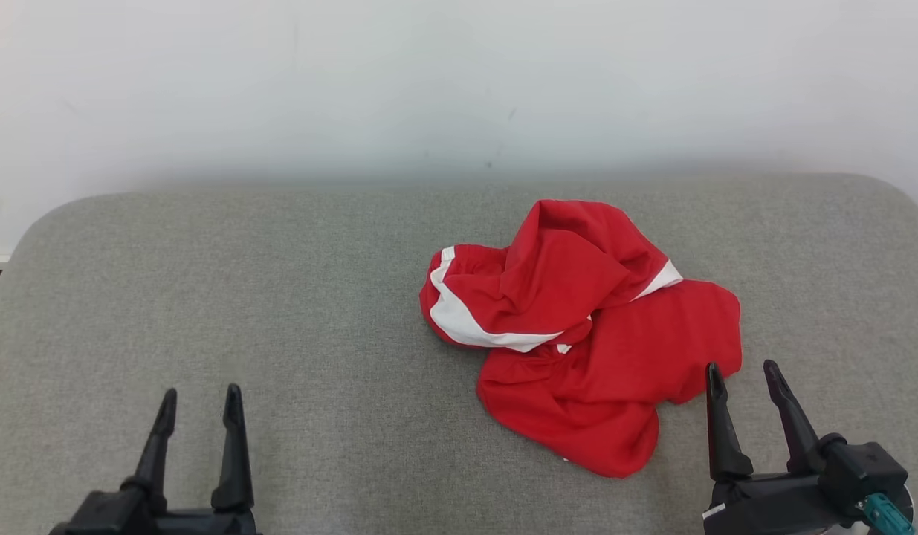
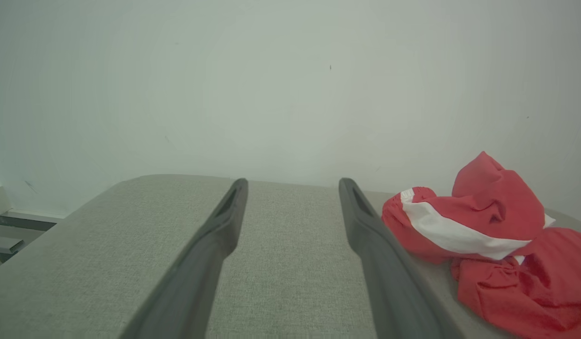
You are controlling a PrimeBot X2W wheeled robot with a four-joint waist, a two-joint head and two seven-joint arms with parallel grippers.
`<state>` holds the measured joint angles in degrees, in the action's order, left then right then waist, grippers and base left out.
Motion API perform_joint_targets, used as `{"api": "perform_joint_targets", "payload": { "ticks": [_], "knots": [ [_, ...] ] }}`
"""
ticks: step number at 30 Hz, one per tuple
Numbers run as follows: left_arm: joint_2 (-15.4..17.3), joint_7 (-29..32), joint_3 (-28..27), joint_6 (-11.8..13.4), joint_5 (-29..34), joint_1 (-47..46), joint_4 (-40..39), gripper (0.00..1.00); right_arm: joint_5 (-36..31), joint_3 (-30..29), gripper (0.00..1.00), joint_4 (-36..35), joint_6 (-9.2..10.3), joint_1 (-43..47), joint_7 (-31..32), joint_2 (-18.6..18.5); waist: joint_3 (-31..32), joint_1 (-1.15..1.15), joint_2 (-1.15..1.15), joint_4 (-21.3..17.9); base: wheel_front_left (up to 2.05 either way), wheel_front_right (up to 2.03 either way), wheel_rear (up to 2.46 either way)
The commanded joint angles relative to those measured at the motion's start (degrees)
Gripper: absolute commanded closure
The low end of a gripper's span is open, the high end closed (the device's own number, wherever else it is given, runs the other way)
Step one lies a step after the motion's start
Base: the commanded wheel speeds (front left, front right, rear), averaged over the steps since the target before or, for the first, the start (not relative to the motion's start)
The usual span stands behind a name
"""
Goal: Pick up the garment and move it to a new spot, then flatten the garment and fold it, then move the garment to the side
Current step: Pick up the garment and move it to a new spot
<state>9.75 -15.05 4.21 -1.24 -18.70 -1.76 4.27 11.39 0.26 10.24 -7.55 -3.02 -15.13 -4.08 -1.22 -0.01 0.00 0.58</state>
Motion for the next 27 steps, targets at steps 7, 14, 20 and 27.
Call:
{"api": "perform_joint_targets", "payload": {
  "ticks": [7, 14, 20, 27],
  "knots": [
    [-2.6, -0.2, -2.6, -3.3, 2.2, 3.5, 0.0, 0.0, 0.0, 0.5, 0.0, 0.4, 0.12, 1.5, 0.0, -0.4, 1.0, 0.01, 0.0, 0.3, 0.0, 0.0, 0.0],
    [-4.2, -0.2, -4.9, -4.6, 3.9, 4.5, 0.5, 0.0, 0.1, 0.9, 0.0, 0.6, 0.12, 1.5, 0.0, -0.4, 0.7, 0.01, 0.0, -0.1, 0.0, 0.0, 0.0],
    [-5.1, -0.2, -5.9, -5.2, 4.7, 4.6, 1.1, 0.0, 0.3, 1.1, 0.0, 1.0, 0.12, 1.3, 0.0, -0.6, 0.6, 0.01, 0.0, -0.2, 0.0, 0.0, 0.0],
    [-5.7, -0.2, -6.8, -5.9, 5.8, 4.5, 1.2, 0.0, 0.1, 1.3, 0.0, 1.2, 0.12, 1.2, 0.0, -0.4, 0.7, 0.01, 0.0, -0.5, 0.0, 0.0, 0.0]
  ]
}}
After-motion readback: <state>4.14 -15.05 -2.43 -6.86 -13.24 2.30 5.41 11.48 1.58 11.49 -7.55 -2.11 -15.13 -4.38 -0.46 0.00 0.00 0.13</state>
